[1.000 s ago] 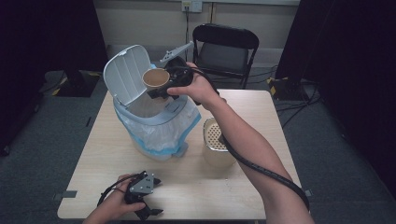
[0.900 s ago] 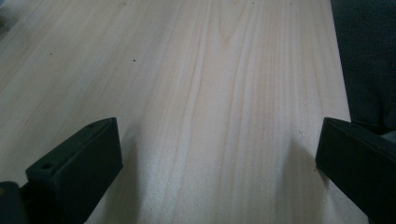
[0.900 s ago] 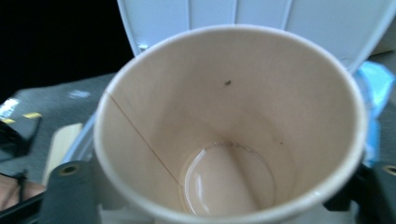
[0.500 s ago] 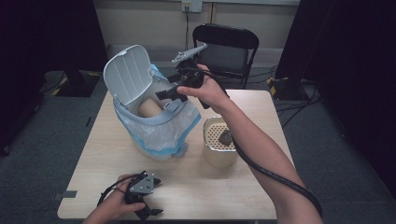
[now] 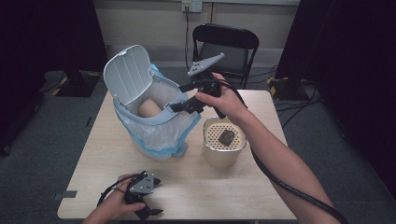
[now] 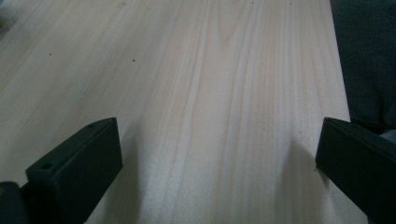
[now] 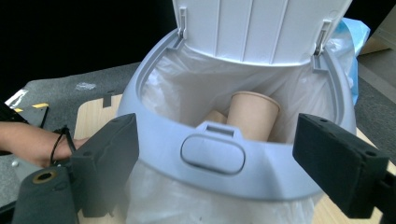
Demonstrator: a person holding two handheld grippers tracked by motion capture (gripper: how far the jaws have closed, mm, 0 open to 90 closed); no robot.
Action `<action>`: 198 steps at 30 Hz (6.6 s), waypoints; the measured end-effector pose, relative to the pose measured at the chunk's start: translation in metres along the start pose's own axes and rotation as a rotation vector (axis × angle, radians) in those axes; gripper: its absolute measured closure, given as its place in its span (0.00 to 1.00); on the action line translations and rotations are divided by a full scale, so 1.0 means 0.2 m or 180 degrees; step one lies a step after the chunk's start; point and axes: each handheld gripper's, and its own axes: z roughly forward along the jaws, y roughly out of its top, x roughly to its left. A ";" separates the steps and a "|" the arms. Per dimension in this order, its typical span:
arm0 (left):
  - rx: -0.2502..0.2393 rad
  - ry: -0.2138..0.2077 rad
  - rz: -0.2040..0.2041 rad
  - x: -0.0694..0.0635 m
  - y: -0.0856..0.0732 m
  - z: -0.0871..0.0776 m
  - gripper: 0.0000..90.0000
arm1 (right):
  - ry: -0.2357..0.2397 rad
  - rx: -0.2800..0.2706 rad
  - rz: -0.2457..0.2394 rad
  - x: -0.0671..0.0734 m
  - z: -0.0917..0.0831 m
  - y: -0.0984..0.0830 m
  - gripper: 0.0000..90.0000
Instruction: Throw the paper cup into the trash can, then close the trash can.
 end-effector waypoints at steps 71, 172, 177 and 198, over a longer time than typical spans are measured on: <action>-0.0017 0.0001 -0.0020 0.00 0.00 0.00 0.00 | -0.0099 0.0122 -0.0020 0.27 -0.38 -0.69 0.16; -0.0020 0.0004 -0.0019 0.00 0.00 0.00 0.00 | -0.0766 0.0627 0.0400 0.26 -0.38 -1.74 0.16; -0.0022 0.0006 -0.0020 0.00 0.00 0.00 0.00 | -0.0785 0.0586 0.0417 0.26 -0.39 -1.75 0.16; 0.0006 0.0121 -0.0368 0.03 -0.02 -0.10 0.18 | -0.0780 0.0602 0.0425 0.25 -0.39 -1.75 0.15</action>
